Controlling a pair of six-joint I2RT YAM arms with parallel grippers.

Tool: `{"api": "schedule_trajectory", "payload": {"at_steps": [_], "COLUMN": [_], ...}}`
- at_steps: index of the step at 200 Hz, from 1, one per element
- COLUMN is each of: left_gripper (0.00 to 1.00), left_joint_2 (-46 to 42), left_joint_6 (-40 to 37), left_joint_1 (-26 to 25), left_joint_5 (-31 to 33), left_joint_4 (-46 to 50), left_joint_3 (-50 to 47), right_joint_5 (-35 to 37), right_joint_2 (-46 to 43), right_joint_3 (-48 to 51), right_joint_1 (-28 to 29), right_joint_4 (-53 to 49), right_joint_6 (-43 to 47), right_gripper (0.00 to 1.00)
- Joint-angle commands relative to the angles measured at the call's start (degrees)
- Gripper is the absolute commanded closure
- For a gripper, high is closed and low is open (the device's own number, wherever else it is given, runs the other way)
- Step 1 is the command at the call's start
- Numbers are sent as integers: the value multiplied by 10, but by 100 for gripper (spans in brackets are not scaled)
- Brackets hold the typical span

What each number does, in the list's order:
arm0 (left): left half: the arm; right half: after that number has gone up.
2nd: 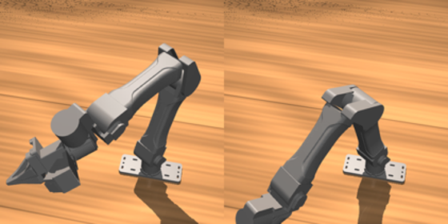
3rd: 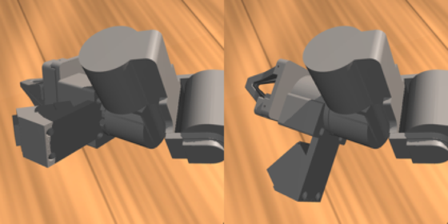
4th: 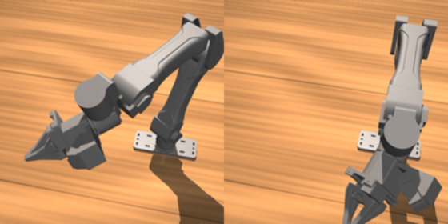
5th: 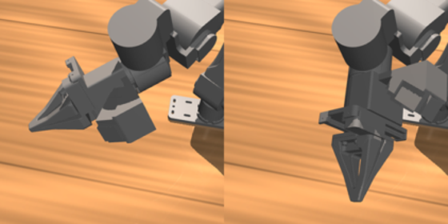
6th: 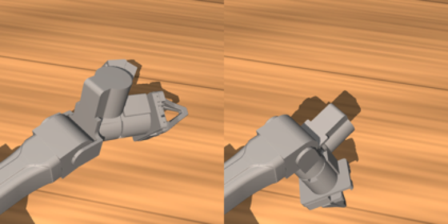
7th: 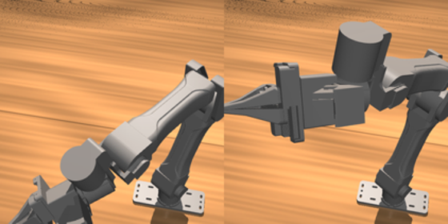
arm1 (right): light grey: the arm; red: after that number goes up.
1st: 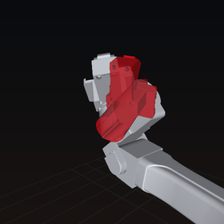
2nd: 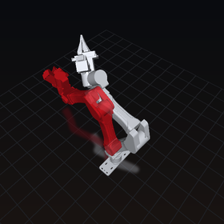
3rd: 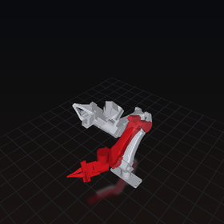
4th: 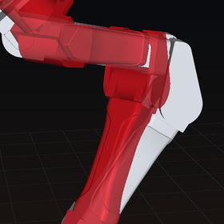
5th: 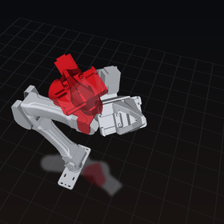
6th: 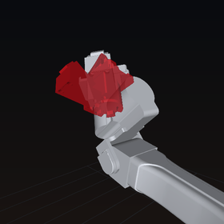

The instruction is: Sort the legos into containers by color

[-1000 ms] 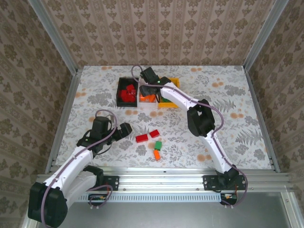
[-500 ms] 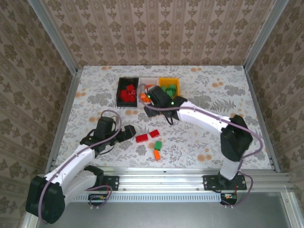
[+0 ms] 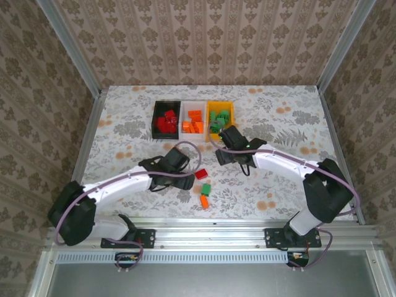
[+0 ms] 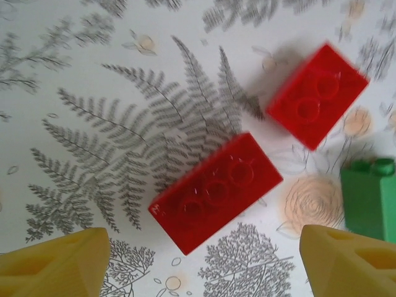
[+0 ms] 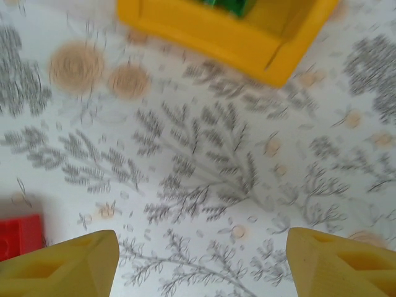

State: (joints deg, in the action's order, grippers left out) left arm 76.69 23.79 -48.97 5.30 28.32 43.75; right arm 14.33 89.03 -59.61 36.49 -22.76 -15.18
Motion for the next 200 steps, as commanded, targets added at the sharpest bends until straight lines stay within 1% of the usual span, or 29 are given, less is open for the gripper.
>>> {"api": "schedule_trajectory", "payload": {"at_steps": [1,19,44,63,82,90,106,125,145,158,168,191,200], "left_gripper": [19,22,22,22,23,27,31,37,47,56,62,70,75], "left_joint_2": [39,72,103,123,130,131,135,143,143,141,138,129,124], "left_joint_6": [-61,-67,-69,-65,-64,-65,-67,-63,-56,-50,-47,-39,-37], "left_joint_1": [-11,-11,-9,1,12,14,19,29,33,33,33,33,32], "left_joint_5": [39,46,62,78,75,72,64,37,20,9,4,6,9], "left_joint_4": [59,62,52,32,-4,-18,-46,-69,-88,-92,-94,-90,-87], "left_joint_3": [21,36,51,59,57,57,52,44,28,21,15,9,9], "right_joint_5": [-17,-19,-23,-28,-32,-35,-41,-47,-51,-51,-51,-58,-60], "right_joint_2": [-21,-30,-45,-53,-54,-54,-55,-58,-64,-69,-71,-73,-73], "right_joint_3": [15,24,35,43,47,48,51,53,55,58,57,57,58], "right_joint_1": [-12,-18,-22,-23,-23,-23,-22,-23,-23,-22,-22,-22,-22], "right_joint_4": [32,46,55,63,67,68,73,75,78,79,79,81,82], "right_joint_6": [-6,-8,-12,-15,-15,-16,-18,-20,-21,-22,-22,-23,-24], "right_gripper": [27,26,26,26,26,26,26,27,27,27,27,28,28]}}
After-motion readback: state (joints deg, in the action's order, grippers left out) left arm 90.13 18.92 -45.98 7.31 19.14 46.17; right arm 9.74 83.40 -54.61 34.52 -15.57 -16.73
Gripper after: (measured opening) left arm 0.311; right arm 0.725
